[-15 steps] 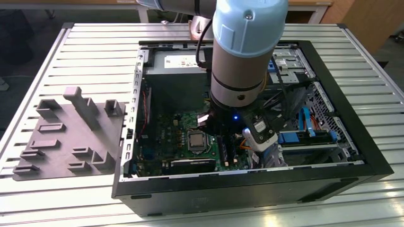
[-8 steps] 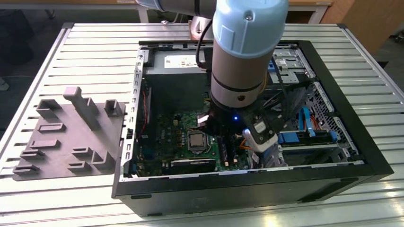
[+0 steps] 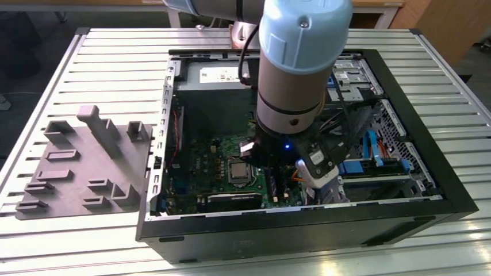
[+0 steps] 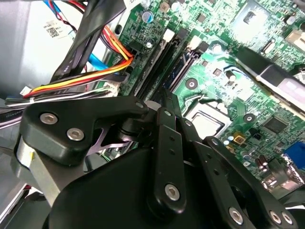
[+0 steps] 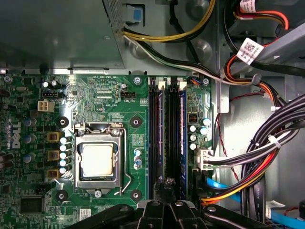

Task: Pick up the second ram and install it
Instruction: 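Press down the second ram until it locks into place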

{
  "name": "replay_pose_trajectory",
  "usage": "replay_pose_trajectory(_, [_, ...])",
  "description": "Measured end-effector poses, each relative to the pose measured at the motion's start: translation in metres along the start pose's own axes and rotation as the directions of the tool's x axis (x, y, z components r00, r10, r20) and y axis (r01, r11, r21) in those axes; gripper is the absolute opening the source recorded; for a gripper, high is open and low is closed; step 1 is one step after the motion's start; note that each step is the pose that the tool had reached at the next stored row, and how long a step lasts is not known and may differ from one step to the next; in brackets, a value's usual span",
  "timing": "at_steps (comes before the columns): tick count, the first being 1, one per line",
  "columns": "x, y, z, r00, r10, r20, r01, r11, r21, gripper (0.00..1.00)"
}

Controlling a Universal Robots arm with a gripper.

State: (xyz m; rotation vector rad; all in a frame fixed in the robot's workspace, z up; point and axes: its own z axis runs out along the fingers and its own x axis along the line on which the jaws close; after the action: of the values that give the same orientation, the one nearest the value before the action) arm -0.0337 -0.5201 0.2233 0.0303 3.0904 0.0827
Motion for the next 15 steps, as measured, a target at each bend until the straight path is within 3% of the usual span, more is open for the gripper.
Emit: replay_pose_trajectory(15, [0.0003, -0.0035, 0.0067, 1.0000, 0.000, 0.0000, 0.000, 1.0000, 0.0000, 0.11])
